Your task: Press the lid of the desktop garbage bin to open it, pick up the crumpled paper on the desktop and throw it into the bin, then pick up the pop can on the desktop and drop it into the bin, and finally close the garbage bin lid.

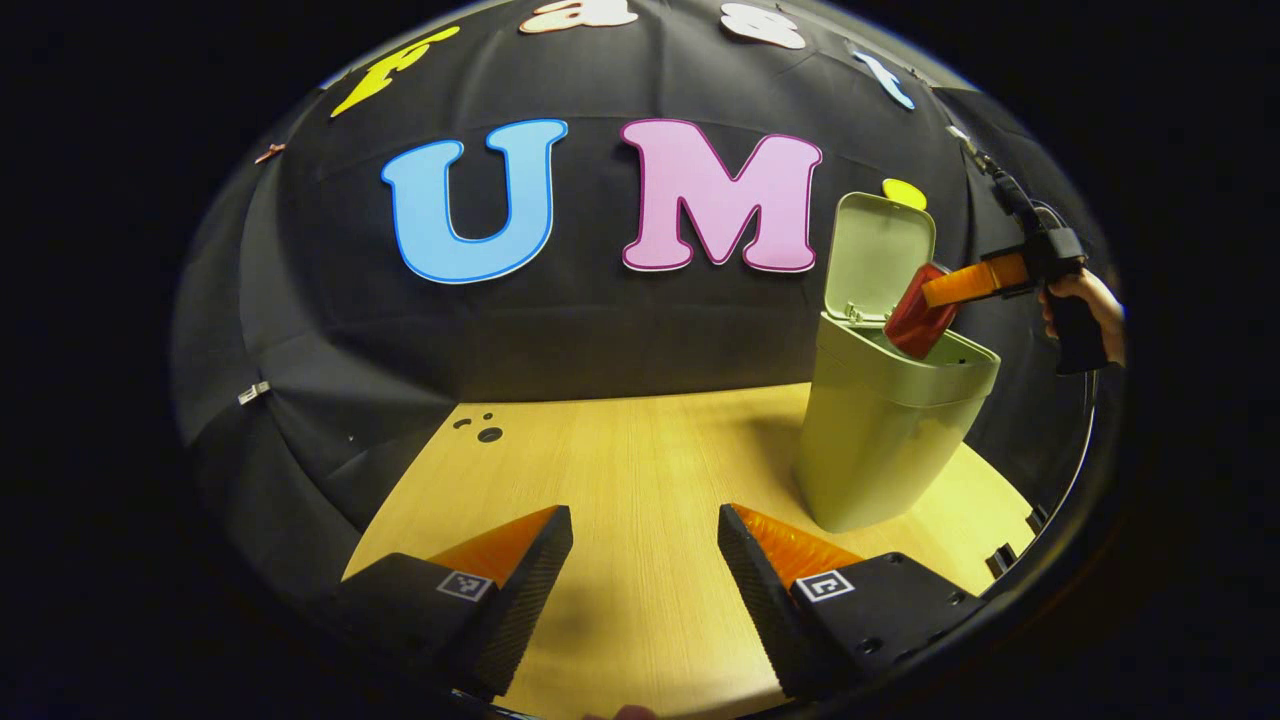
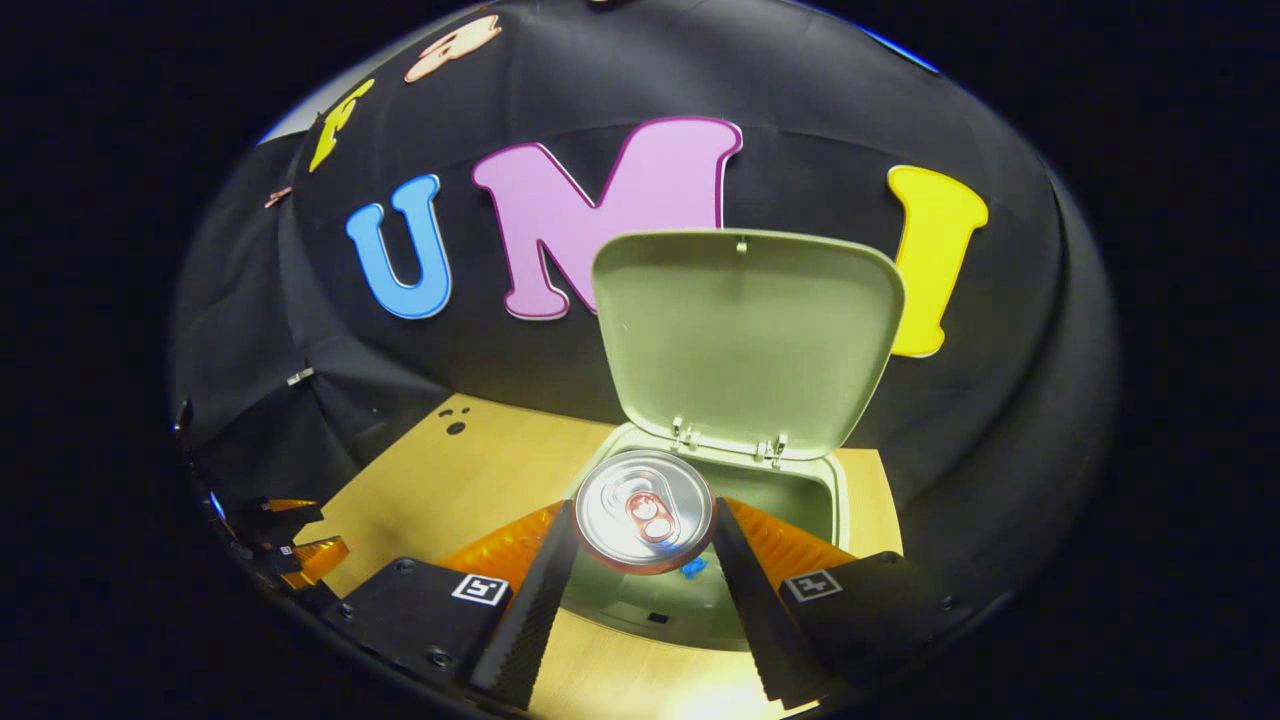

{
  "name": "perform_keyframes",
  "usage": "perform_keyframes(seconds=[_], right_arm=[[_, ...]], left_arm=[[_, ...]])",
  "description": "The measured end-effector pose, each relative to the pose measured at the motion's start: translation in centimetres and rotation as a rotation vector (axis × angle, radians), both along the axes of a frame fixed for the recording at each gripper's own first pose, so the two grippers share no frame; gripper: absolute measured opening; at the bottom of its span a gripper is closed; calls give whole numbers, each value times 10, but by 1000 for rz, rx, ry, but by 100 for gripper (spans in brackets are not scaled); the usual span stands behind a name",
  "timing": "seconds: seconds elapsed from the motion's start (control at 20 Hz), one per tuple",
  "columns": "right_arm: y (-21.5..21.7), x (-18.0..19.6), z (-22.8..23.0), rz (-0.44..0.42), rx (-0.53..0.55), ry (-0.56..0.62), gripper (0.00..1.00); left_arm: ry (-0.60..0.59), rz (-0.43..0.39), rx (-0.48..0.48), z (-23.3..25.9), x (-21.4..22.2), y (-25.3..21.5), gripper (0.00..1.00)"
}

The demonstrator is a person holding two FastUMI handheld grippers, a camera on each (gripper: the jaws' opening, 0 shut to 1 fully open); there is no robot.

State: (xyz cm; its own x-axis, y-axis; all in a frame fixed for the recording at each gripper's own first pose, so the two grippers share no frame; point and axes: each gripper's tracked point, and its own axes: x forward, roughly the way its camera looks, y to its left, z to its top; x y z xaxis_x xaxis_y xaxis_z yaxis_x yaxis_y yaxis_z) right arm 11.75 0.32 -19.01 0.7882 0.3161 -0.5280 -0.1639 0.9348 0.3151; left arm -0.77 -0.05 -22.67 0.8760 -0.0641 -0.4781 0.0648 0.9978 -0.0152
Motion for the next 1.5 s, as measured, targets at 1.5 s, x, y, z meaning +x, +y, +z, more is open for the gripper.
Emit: perform_keyframes(seconds=[1.5], right_arm=[[-13, -35, 38, -61, 57, -40, 88]], left_arm=[[-7, -13, 16, 4, -4, 0, 97]])
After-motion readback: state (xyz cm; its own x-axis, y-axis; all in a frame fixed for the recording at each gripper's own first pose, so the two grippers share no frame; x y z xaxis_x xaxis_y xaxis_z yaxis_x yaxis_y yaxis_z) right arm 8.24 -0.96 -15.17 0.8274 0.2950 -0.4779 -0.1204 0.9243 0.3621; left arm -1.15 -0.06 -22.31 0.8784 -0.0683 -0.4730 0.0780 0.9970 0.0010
